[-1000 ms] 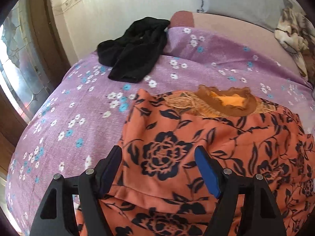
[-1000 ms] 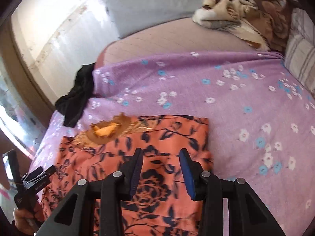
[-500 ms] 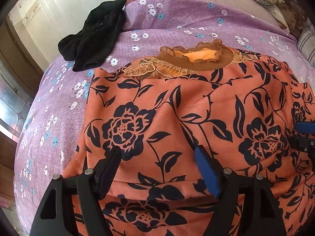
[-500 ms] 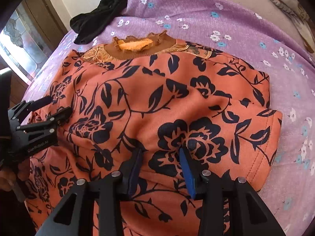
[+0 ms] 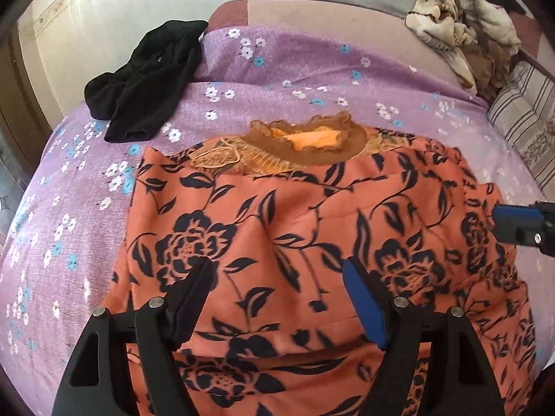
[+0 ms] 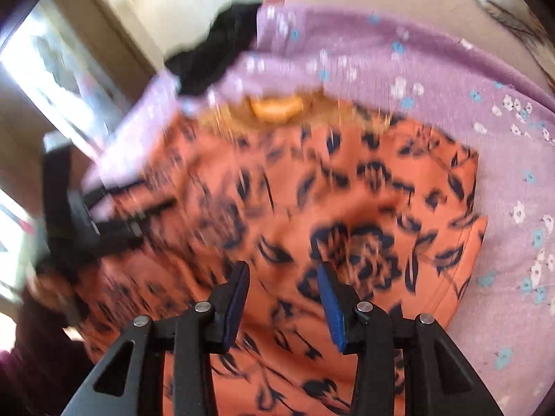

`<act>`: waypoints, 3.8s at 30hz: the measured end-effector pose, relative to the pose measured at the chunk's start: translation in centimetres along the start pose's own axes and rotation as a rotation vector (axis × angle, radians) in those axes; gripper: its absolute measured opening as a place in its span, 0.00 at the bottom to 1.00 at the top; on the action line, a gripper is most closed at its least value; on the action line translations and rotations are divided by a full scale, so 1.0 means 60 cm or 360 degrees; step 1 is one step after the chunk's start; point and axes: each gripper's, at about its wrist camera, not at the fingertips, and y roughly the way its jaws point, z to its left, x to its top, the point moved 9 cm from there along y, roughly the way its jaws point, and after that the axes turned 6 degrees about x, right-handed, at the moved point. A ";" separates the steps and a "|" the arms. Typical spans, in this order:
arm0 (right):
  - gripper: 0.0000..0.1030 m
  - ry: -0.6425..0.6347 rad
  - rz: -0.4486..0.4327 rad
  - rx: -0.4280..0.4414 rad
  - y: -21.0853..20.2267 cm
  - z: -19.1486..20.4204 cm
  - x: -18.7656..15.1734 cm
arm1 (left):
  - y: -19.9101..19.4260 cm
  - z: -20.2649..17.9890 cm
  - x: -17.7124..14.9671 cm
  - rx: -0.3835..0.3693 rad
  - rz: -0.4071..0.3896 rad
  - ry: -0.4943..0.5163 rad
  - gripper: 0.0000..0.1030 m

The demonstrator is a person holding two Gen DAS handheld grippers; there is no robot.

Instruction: Fold small clothes

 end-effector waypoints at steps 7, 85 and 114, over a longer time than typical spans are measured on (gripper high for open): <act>0.36 0.0209 -0.0211 0.0089 0.053 -0.021 0.065 | 0.029 -0.073 -0.020 -0.0085 0.0072 -0.0003 0.75; 0.70 0.0396 -0.0308 -0.0148 -0.210 -0.026 -0.236 | -0.218 0.195 -0.219 0.0368 -0.0100 -0.0421 0.80; 0.41 0.0856 0.0161 0.0309 -0.150 -0.064 -0.392 | -0.198 0.240 -0.380 -0.0007 0.0424 -0.0685 0.69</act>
